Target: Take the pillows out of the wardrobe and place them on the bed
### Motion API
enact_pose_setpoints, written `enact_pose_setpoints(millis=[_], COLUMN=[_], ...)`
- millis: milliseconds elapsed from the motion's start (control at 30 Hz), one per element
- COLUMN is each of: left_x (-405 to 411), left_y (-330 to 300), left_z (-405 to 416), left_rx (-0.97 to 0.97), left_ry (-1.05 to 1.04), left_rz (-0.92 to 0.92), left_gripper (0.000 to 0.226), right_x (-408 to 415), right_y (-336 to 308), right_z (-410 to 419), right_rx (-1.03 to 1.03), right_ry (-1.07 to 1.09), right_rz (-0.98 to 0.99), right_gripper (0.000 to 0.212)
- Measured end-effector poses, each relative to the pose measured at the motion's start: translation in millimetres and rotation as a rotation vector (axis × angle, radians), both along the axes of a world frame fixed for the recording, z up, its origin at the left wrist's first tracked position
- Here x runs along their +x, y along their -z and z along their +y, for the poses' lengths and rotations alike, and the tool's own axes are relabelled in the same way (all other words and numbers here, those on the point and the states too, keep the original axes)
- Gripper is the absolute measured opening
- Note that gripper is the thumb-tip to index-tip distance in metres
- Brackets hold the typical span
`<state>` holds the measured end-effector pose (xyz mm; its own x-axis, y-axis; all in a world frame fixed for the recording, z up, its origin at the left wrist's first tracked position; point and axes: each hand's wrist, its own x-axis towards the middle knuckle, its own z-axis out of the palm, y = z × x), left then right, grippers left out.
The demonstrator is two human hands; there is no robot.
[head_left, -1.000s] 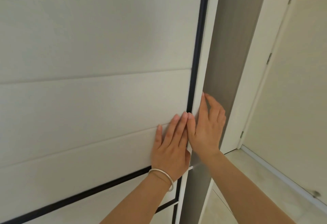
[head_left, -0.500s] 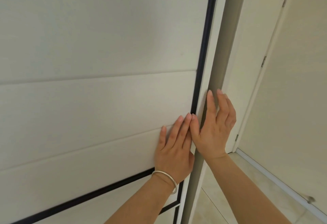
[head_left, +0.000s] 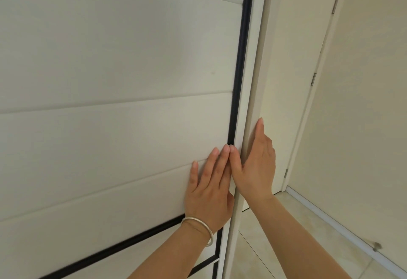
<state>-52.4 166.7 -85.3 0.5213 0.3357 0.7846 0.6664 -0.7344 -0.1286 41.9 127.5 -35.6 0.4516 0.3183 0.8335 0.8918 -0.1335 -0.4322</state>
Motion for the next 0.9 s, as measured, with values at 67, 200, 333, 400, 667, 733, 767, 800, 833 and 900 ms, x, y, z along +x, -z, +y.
enact_pose_setpoints(millis=[67,200,333,400,667,733,767,800,833,900], left_x=[0,1,1,0,-3,-6,-7,-11,-14,-30], left_y=[0,0,-1,-2,-9,-10,-11,-13,-13,-4], left_z=[0,0,0,-1,-8,-12,-14,-15,-16,-21], left_rx=[-0.002,-0.002,-0.026,-0.032,-0.074,-0.091,-0.090,-0.098,-0.093,-0.091], left_ry=[-0.004,-0.004,0.010,0.011,0.063,0.083,0.091,0.110,0.150,0.308], left_rz=[0.002,0.007,0.003,0.003,-0.011,-0.006,-0.005,0.006,-0.008,-0.018], left_gripper=[0.077,0.079,0.077,0.076,0.073,0.075,0.076,0.076,0.074,0.065], right_x=[-1,0,0,-1,-4,-2,-2,-6,-8,-10], right_y=[0,1,2,2,0,-4,-6,-11,-12,-21], right_z=[1,2,2,3,-2,-7,-9,-13,-15,-27], right_rx=[0.011,0.035,0.055,0.063,0.032,0.006,-0.007,-0.014,-0.008,0.054], right_ry=[-0.009,-0.027,-0.065,-0.071,-0.082,-0.085,-0.089,-0.099,-0.108,-0.135], right_rz=[0.005,0.024,0.070,0.072,0.135,0.175,0.186,0.186,0.185,0.185], right_gripper=[0.075,0.073,0.073,0.071,0.071,0.073,0.074,0.073,0.070,0.057])
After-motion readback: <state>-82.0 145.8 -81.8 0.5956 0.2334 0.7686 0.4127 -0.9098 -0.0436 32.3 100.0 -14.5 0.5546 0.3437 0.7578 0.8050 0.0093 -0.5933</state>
